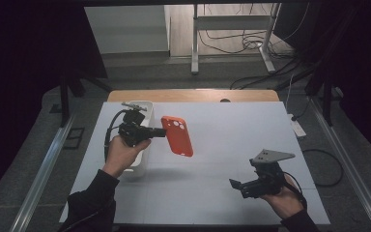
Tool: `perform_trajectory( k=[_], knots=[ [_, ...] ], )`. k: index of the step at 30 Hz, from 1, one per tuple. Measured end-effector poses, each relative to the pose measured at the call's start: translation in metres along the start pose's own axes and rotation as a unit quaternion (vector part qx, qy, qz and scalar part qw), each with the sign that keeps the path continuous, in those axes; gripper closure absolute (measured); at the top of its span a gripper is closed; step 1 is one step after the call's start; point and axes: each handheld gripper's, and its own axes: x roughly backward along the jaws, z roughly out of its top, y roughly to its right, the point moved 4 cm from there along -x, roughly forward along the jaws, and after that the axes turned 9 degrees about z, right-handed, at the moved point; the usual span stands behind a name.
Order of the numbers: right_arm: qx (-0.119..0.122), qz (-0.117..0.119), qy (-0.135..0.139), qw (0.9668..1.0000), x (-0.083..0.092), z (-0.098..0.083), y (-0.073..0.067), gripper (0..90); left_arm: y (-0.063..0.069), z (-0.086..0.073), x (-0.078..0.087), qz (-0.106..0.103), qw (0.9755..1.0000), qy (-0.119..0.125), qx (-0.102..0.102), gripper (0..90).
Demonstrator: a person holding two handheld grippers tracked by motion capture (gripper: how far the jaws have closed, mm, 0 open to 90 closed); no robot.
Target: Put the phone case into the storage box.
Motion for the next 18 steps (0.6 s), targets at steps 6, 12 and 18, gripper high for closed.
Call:
perform_trajectory(
  k=[6,12,18],
  knots=[
    [-0.005,-0.007,0.000,1.0000,0.008,-0.007,0.003,0.0,-0.004,0.005,0.003,0.005,1.0000,0.002,0.000,88.8],
    [-0.007,-0.014,0.004,0.9999,0.015,-0.014,0.005,0.0,-0.009,0.008,0.006,0.014,0.9999,0.001,0.004,88.8],
    [-0.010,-0.026,0.005,0.9996,0.022,-0.024,0.009,0.0,-0.015,0.011,0.010,0.020,0.9997,0.004,0.011,88.8]
  ],
)
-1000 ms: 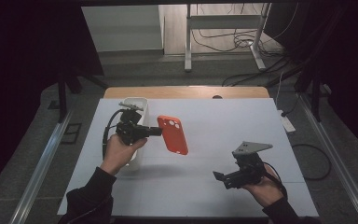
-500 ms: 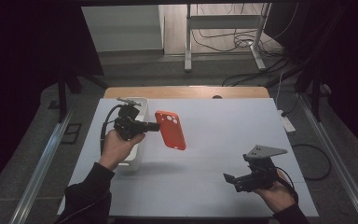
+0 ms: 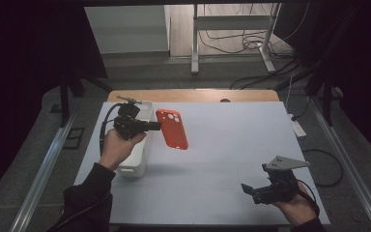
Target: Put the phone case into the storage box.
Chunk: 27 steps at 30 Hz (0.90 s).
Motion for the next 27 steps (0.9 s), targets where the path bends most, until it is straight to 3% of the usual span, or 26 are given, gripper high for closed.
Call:
perform_trajectory(
  k=[15,16,27],
  knots=[
    [-0.006,-0.044,-0.004,0.9990,0.014,-0.019,0.013,0.0,-0.017,0.007,0.010,0.012,0.9998,0.003,0.014,88.8],
    [-0.011,-0.055,-0.006,0.9984,0.017,-0.023,0.017,0.0,-0.019,0.008,0.011,0.013,0.9998,0.004,0.015,88.8],
    [-0.049,-0.079,-0.008,0.9956,0.033,-0.035,0.025,0.0,-0.032,0.014,0.017,0.024,0.9995,0.001,0.021,88.8]
  ],
)
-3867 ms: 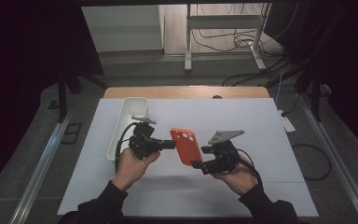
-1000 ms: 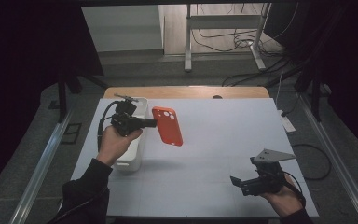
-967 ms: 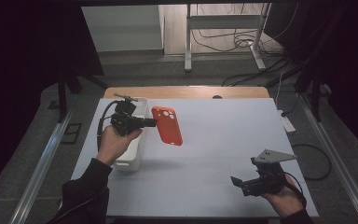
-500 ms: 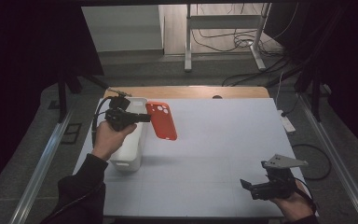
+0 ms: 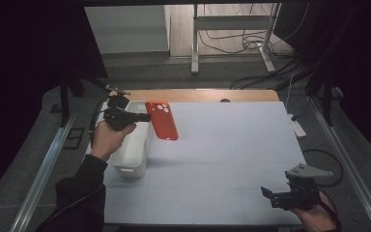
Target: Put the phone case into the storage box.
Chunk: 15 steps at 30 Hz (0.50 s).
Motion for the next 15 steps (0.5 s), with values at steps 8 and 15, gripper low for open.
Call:
perform_trajectory(
  k=[8,15],
  knots=[
    [-0.016,-0.016,-0.003,0.9997,0.008,-0.006,0.004,0.0,-0.006,0.005,0.005,0.008,1.0000,0.000,0.002,88.8],
    [-0.021,-0.022,-0.007,0.9995,0.011,-0.008,0.004,0.0,-0.012,0.010,0.007,0.020,0.9998,-0.006,0.004,88.9]
  ],
)
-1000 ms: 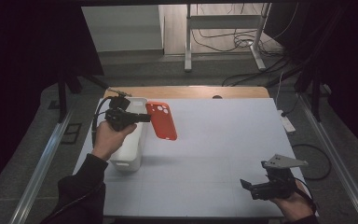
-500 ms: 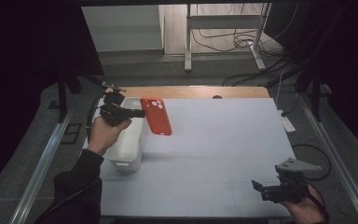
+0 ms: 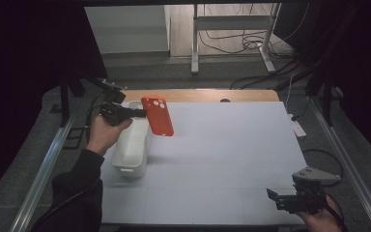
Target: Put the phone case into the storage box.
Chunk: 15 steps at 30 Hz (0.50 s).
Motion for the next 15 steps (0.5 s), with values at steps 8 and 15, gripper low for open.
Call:
perform_trajectory(
  k=[8,15],
  knots=[
    [0.003,-0.002,0.002,1.0000,0.001,0.000,-0.001,0.0,-0.009,0.007,0.002,0.013,0.9999,-0.002,0.007,88.9],
    [0.003,-0.003,0.000,1.0000,0.000,0.000,-0.001,0.0,-0.019,0.015,0.005,0.031,0.9995,-0.001,0.010,88.9]
  ],
)
